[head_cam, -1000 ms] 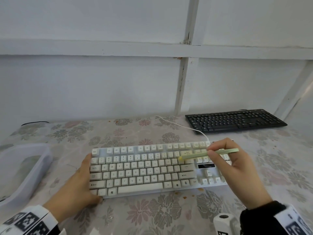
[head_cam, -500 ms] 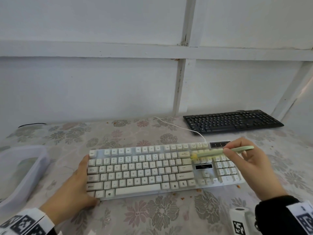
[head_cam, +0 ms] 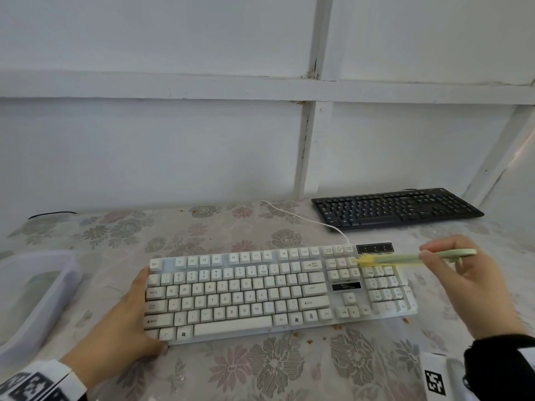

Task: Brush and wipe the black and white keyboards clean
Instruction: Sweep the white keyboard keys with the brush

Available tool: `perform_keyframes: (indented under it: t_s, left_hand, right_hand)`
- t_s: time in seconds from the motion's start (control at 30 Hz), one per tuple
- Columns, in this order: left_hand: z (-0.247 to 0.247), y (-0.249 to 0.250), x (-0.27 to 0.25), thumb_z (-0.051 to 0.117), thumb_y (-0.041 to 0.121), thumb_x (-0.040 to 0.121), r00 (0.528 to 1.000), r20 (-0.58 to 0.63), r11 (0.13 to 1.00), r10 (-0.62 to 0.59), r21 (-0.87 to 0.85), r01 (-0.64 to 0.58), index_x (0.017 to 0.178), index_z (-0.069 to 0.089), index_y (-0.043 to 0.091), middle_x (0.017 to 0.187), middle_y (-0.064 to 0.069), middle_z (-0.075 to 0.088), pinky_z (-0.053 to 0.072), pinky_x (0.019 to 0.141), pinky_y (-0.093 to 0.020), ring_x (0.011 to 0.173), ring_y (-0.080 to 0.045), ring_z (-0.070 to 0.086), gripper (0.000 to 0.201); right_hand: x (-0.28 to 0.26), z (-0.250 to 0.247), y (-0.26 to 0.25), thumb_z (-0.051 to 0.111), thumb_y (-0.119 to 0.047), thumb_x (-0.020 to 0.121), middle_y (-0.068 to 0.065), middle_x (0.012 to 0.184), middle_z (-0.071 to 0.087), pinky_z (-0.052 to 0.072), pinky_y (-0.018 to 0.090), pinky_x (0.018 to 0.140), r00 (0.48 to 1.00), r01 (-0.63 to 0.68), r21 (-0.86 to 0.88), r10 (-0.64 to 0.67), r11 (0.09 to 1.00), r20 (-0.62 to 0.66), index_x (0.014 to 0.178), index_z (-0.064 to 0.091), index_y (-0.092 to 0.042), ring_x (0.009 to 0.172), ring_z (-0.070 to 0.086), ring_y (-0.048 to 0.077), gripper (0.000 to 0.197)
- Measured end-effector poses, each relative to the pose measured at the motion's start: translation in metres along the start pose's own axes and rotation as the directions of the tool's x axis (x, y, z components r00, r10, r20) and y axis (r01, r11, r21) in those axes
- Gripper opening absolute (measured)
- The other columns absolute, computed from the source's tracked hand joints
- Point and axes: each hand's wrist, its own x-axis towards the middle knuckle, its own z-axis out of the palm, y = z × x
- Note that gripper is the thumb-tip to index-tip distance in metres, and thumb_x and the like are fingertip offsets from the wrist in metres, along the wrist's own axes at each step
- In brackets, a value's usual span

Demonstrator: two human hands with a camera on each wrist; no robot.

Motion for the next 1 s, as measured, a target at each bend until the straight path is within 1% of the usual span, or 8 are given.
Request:
perform_keyframes:
  t_s: [0.23,0.33,0.4,0.53,0.63,0.7,0.83,1.0]
  left_hand:
    - [0.000,0.001,-0.001,0.078,0.005,0.050,1.000,0.004,1.000,-0.007,-0.005,0.007,0.126,0.017,0.050,0.105,0.008,0.061,0.054,0.064,-0.018,0.084,-0.007,0.065,0.108]
    - [0.000,0.002,-0.002,0.078,0.004,0.052,1.000,0.001,1.000,0.004,-0.004,-0.004,0.121,0.018,0.052,0.104,0.010,0.059,0.054,0.065,-0.017,0.085,-0.006,0.064,0.102]
    - [-0.001,0.002,-0.003,0.078,0.008,0.052,1.000,0.013,1.000,-0.005,0.004,0.005,0.127,0.015,0.049,0.107,0.010,0.058,0.055,0.070,-0.023,0.087,-0.007,0.064,0.106]
    - [-0.002,-0.001,-0.002,0.077,0.010,0.051,1.000,0.026,1.000,-0.011,-0.010,0.011,0.133,0.014,0.044,0.110,0.010,0.057,0.057,0.073,-0.030,0.091,-0.008,0.064,0.109]
    - [-0.002,0.000,-0.002,0.079,0.011,0.054,1.000,0.019,0.999,0.025,-0.024,-0.024,0.126,0.015,0.052,0.113,0.014,0.055,0.054,0.075,-0.021,0.095,-0.001,0.061,0.105]
    - [-0.001,0.001,-0.001,0.081,0.011,0.055,0.999,0.010,0.998,0.036,-0.042,-0.036,0.120,0.014,0.054,0.112,0.018,0.054,0.051,0.072,-0.015,0.094,0.004,0.060,0.103]
    - [0.001,-0.006,0.004,0.085,0.022,0.056,0.998,-0.020,0.998,0.059,-0.030,-0.059,0.132,0.012,0.040,0.115,0.025,0.047,0.048,0.078,-0.009,0.099,0.013,0.054,0.106]
    - [0.001,-0.014,0.007,0.084,0.020,0.059,0.994,-0.023,0.995,0.105,0.001,-0.105,0.130,0.014,0.035,0.112,0.026,0.045,0.051,0.084,-0.020,0.099,0.012,0.054,0.101]
  right_hand:
    - [0.003,-0.012,0.004,0.062,-0.006,0.087,-0.001,0.077,0.063,0.038,0.004,0.055,0.999,-0.034,0.022,0.035,0.999,-0.024,0.077,0.062,-0.022,0.067,0.052,0.003,0.019]
    - [0.005,-0.017,-0.003,0.063,-0.011,0.086,-0.023,0.078,0.061,0.038,0.006,0.057,0.987,-0.067,-0.166,0.042,0.984,-0.152,0.073,0.058,-0.037,0.068,0.054,-0.004,0.030]
    - [-0.003,-0.011,-0.028,0.063,-0.013,0.086,-0.025,0.081,0.060,0.039,0.008,0.060,0.987,-0.001,-0.196,-0.031,0.981,-0.158,0.071,0.056,-0.039,0.070,0.054,-0.005,0.031]
    - [-0.046,0.047,-0.102,0.063,-0.018,0.086,-0.016,0.086,0.063,0.045,0.007,0.066,0.988,0.131,-0.029,-0.128,0.991,0.088,0.075,0.059,-0.031,0.078,0.059,0.000,0.017]
    - [-0.088,0.112,-0.134,0.059,-0.038,0.086,-0.019,0.093,0.060,0.045,0.024,0.081,0.919,0.168,0.057,-0.177,0.984,0.352,0.083,0.058,-0.035,0.090,0.055,0.002,0.003]
    - [-0.109,0.150,-0.142,0.045,-0.053,0.080,-0.023,0.100,0.055,0.040,0.033,0.092,0.866,0.197,0.050,-0.198,0.979,0.459,0.091,0.050,-0.045,0.097,0.046,-0.003,0.014]
    - [-0.129,0.192,-0.157,0.043,-0.047,0.087,-0.020,0.103,0.052,0.025,0.036,0.097,0.796,0.184,0.057,-0.183,0.981,0.577,0.099,0.042,-0.042,0.099,0.036,-0.003,0.013]
    - [-0.136,0.212,-0.159,0.026,-0.052,0.082,-0.020,0.102,0.051,0.020,0.033,0.091,0.802,0.259,-0.018,-0.205,0.966,0.561,0.097,0.045,-0.040,0.099,0.036,0.003,0.027]
